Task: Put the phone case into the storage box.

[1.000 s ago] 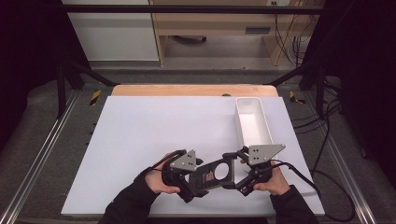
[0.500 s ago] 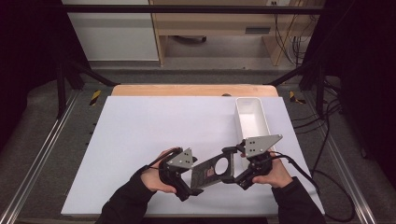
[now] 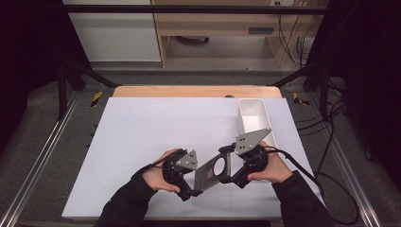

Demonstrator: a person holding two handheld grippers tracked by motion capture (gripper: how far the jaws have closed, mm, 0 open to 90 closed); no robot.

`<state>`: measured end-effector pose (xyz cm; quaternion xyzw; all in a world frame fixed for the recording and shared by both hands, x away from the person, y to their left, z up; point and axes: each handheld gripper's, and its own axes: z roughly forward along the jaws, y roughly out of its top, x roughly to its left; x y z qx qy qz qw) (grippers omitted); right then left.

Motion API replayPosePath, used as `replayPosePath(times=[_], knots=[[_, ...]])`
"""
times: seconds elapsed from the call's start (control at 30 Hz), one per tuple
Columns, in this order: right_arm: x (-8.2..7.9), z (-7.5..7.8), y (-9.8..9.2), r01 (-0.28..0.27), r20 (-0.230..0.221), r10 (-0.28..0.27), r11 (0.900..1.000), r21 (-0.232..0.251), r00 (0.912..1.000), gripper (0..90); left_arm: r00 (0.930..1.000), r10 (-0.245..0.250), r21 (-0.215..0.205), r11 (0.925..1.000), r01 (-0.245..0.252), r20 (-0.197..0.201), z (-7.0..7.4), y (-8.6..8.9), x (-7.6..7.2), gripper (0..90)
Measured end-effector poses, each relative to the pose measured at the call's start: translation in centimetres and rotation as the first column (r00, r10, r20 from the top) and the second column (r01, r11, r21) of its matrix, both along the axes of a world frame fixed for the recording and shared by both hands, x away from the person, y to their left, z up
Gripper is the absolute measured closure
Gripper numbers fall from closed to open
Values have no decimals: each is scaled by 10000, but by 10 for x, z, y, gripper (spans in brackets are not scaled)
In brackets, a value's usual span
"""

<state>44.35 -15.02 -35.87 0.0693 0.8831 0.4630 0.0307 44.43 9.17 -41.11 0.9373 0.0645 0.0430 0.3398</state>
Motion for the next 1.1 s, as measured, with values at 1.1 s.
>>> replayPosePath(times=[1.1], knots=[[3, 10, 25, -614, 87, 632, 9883, -1397, 9980, 120, 9995, -185, 662, 9976, 202, -264, -12, -22, -2, 40]])
